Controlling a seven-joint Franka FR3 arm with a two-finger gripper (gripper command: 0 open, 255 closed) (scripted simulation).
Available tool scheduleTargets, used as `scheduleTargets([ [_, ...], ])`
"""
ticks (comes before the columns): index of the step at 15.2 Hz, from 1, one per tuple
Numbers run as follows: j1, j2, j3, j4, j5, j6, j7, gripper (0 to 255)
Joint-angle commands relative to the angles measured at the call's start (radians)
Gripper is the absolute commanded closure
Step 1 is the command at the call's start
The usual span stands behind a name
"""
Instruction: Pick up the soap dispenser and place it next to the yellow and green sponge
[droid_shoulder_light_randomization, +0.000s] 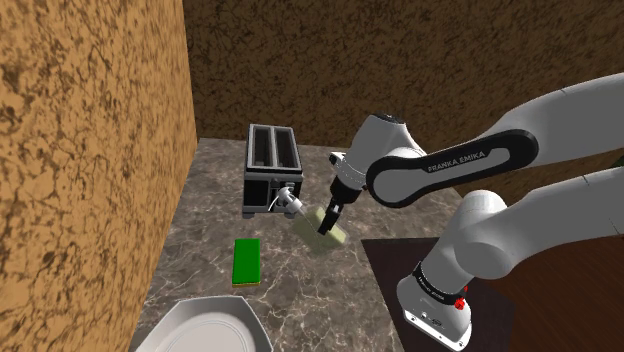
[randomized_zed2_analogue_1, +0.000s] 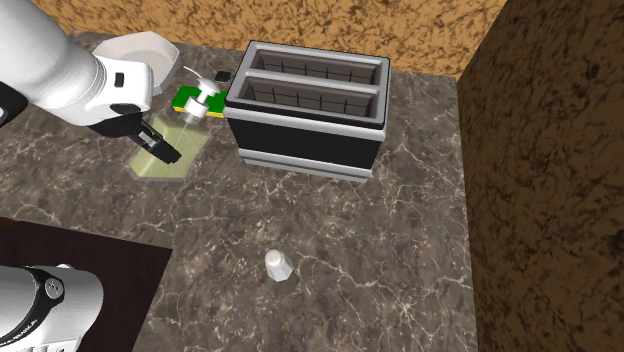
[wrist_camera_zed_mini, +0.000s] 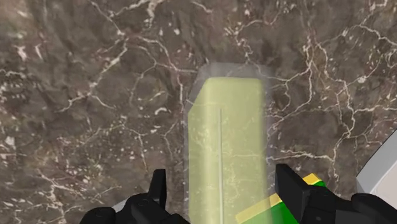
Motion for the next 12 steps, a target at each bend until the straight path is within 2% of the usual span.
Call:
scheduleTargets([
  [1, 0.000, 0.001, 0.000, -0.002, 0.000, 0.000, 0.000, 0],
  [4, -0.001, 0.003, -0.001, 0.001, -0.001, -0.001, -0.001, 0],
  [8, -0.026, -0.145, -0.030, 0.049, -0.049, -0.198, 0.016, 0],
  [12, -0.025, -0.145, -0.030, 0.049, -0.049, -0.198, 0.016, 0],
])
